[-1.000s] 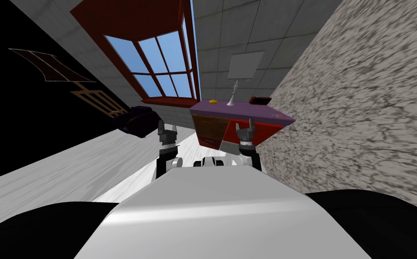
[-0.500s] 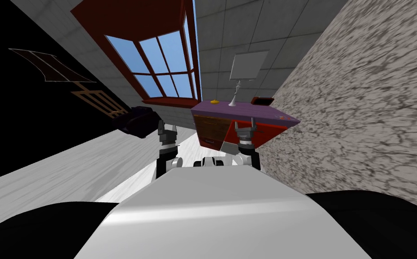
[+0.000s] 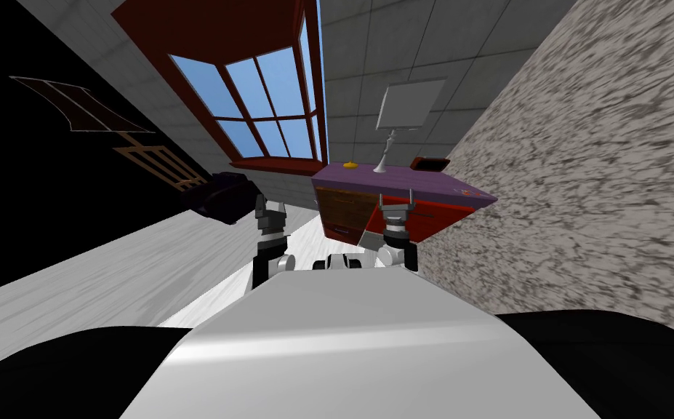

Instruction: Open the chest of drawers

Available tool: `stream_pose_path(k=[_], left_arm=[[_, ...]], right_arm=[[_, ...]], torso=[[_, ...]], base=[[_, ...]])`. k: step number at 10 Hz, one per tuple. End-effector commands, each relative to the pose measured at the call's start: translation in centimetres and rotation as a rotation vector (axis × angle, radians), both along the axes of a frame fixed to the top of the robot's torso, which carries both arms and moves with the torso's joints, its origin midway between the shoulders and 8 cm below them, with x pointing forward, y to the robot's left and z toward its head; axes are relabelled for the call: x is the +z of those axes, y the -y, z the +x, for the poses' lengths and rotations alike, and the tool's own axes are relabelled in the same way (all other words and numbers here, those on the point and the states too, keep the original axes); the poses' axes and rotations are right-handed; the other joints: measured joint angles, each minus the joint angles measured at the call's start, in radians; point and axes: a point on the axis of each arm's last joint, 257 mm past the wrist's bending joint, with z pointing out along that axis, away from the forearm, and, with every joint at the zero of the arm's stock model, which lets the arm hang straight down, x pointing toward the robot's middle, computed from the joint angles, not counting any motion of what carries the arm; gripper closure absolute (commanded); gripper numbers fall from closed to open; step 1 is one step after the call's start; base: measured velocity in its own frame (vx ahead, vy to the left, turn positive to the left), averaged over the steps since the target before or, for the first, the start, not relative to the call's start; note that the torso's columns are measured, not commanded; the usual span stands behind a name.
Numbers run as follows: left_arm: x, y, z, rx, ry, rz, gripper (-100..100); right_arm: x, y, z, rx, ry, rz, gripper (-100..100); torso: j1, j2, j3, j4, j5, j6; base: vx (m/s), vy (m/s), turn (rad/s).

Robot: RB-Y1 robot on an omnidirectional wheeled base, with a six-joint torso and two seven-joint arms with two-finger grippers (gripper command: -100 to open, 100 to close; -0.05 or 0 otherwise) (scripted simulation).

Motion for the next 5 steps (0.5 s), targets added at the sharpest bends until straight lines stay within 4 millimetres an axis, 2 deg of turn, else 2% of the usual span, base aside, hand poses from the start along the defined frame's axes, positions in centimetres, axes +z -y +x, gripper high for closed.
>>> stream_pose_path(k=[1,5], left_arm=[[0.00,0.00,0.00,0.000,0.000,0.000,0],[0.00,0.00,0.00,0.000,0.000,0.000,0]], right_arm=[[0.12,0.13,0.07,0.054,0.012,0.076,-100],[0.52,0.45,0.48,0.187,0.052,0.276,-100]], torso=[[0.000,0.000,0.000,0.000,0.000,0.000],[0.002,-0.001,-0.001,0.000,0.001,0.000]], base=[[0.020,0.019,-0.001],[0.045,0.047,0.005]])
